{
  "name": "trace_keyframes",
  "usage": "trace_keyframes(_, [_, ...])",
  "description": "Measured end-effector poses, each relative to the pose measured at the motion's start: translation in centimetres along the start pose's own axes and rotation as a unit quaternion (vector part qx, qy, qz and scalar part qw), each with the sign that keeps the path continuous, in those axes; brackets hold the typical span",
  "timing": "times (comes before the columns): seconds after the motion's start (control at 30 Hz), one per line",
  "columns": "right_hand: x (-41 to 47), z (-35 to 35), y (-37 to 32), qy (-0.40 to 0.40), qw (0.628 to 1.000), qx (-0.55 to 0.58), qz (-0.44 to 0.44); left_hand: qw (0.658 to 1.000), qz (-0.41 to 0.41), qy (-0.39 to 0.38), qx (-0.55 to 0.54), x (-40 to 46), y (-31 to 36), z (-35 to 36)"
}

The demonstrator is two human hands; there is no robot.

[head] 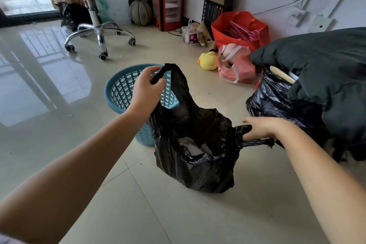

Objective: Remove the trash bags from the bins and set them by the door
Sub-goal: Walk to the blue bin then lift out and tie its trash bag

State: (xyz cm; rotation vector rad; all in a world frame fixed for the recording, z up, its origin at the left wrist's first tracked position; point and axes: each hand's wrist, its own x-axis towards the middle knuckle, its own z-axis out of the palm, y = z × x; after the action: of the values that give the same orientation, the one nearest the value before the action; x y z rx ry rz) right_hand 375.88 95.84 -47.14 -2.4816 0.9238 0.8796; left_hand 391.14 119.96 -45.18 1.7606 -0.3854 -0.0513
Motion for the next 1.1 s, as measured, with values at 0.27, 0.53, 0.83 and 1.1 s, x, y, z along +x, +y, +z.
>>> trace_keyframes(0.27, [-2.1,-4.9,2.7,0.168,0.969,0.146,-0.108,0.994,-0.011,0.084,-0.073,0.7,0.0,-0.6])
trace_keyframes(0.53, [-4.6,-4.2,-2.7,0.021,0.593,0.681,-0.43,0.991,0.098,0.033,-0.088,-0.4,3.0,0.2])
trace_keyframes(0.83, [-3.3,-2.4,-3.6,0.122,0.802,0.48,-0.334,0.982,0.111,0.061,-0.143,-0.8,3.9,-0.4])
trace_keyframes(1.1, [-5.6,-0.2,-8.6,0.152,0.875,0.164,-0.43,0.915,0.279,-0.245,0.161,-3.2,6.1,1.5])
